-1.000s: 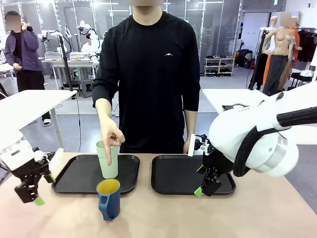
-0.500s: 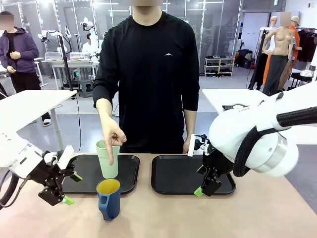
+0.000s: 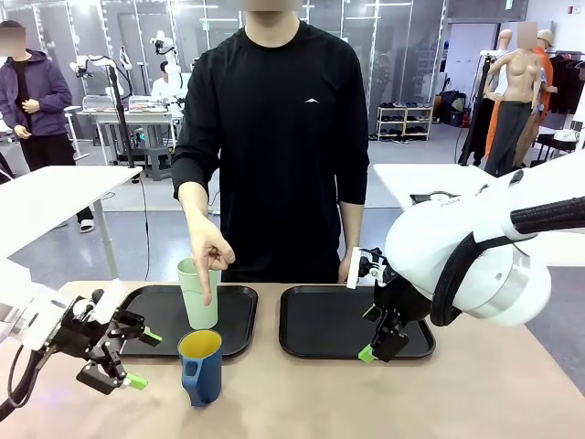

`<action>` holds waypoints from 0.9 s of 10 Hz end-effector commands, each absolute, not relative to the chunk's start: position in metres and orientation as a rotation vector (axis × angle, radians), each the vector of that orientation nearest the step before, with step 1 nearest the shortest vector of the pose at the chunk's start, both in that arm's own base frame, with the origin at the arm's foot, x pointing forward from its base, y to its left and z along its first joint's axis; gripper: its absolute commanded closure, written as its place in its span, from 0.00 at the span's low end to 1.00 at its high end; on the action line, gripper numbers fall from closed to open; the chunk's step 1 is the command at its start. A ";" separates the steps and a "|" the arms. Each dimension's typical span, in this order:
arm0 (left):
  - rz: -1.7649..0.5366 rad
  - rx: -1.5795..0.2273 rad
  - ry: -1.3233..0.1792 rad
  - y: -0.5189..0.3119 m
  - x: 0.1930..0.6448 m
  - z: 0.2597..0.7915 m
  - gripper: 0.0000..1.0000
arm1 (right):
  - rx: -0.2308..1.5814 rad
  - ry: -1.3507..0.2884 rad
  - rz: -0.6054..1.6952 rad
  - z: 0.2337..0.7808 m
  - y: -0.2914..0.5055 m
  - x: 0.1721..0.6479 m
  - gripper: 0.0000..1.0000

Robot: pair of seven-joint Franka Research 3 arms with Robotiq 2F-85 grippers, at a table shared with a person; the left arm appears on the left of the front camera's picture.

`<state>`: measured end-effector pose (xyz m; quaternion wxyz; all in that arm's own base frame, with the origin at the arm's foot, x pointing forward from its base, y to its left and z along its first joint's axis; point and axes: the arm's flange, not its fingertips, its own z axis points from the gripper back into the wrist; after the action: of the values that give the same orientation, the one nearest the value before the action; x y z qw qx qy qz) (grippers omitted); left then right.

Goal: Sort and store the cups by type.
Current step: Pick up the Handle plastic cup and place it into the empty Flat Tray.

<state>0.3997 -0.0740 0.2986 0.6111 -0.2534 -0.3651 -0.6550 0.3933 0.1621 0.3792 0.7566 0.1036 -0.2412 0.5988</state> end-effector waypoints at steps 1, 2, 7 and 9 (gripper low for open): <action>-1.486 -0.705 -0.923 -0.071 0.410 0.286 0.00 | 0.216 -0.530 1.295 0.377 0.163 0.392 0.00; -1.448 -0.759 -0.955 -0.068 0.411 0.281 0.00 | 0.216 -0.530 1.295 0.377 0.163 0.392 0.00; -1.380 -0.921 -1.065 -0.063 0.413 0.265 0.00 | 0.216 -0.530 1.295 0.377 0.163 0.392 0.00; -1.386 -0.901 -1.005 -0.062 0.407 0.270 0.00 | 0.216 -0.530 1.295 0.377 0.163 0.392 0.00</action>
<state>0.4085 -0.0608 0.2684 0.5668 -0.3921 -0.4317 -0.5819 0.3932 0.1621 0.3792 0.7566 0.1037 -0.2412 0.5989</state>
